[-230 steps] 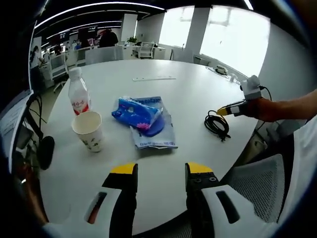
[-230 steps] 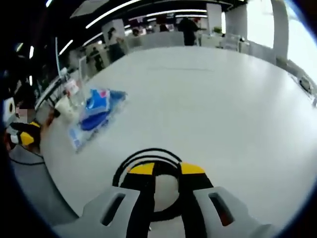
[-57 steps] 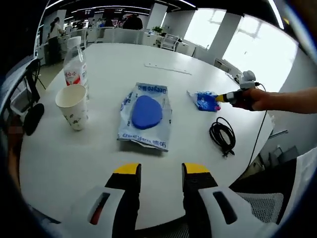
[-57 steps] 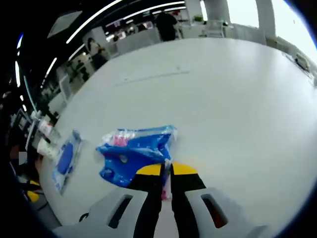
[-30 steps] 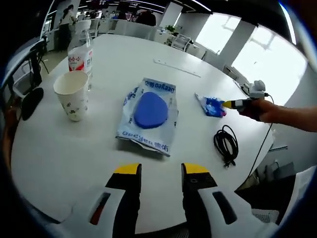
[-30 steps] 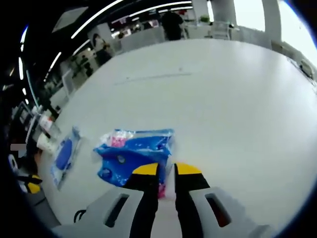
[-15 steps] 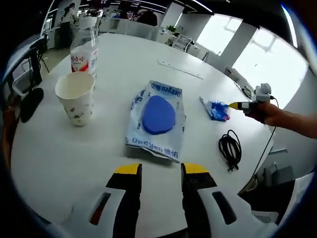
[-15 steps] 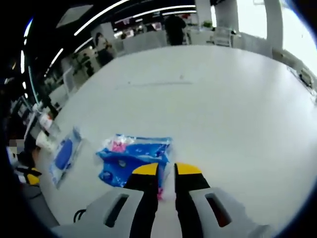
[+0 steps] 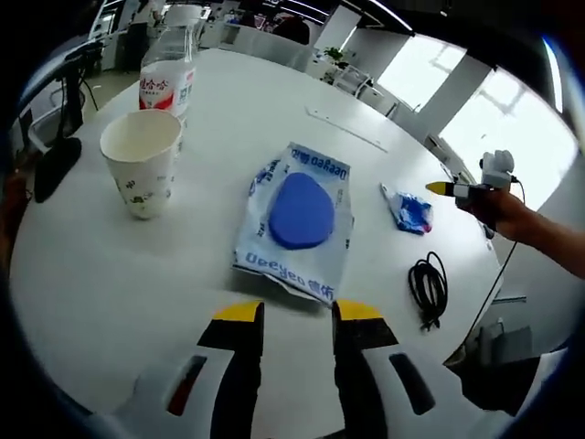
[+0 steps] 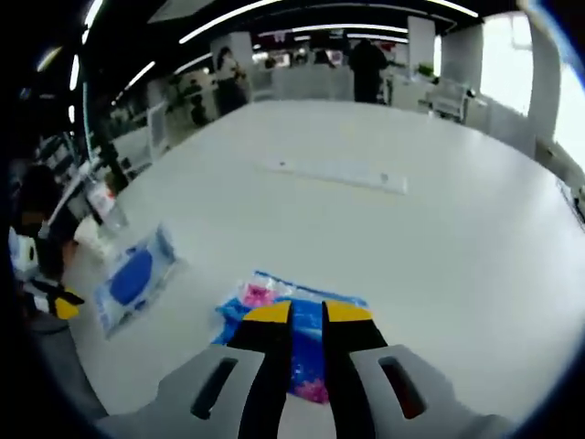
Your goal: Arrange the tabletop items into an orderly group along one side of the table until the central work area is clear of visible clutter.
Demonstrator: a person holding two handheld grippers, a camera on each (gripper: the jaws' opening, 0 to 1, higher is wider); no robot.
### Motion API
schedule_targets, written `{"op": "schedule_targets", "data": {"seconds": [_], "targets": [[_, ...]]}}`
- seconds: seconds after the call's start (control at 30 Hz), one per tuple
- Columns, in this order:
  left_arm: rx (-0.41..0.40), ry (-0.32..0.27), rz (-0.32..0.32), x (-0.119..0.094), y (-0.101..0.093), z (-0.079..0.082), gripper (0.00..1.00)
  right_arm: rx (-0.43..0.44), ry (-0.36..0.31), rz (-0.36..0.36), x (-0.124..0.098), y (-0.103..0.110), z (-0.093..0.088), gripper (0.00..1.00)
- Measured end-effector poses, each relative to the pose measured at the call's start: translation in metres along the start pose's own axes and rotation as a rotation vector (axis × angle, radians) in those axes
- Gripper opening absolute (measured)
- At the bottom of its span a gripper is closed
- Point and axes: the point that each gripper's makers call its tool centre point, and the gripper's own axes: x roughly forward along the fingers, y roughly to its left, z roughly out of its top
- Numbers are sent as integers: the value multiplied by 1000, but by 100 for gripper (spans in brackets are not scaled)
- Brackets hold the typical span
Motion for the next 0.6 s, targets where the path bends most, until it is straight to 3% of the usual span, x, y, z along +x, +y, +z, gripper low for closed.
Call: {"op": "schedule_targets", "data": {"seconds": [0.23,0.4,0.6], "targets": [[-40,-9,14,8,-2,1,27,18,-1,63,18,26,7,9],[-65,-5,25,13,-5,-1,26,-31,0,159,33,65,18,8],[-97,-4,31,18,-8,-5,26,-79,37,240,50,104,14,9]]}}
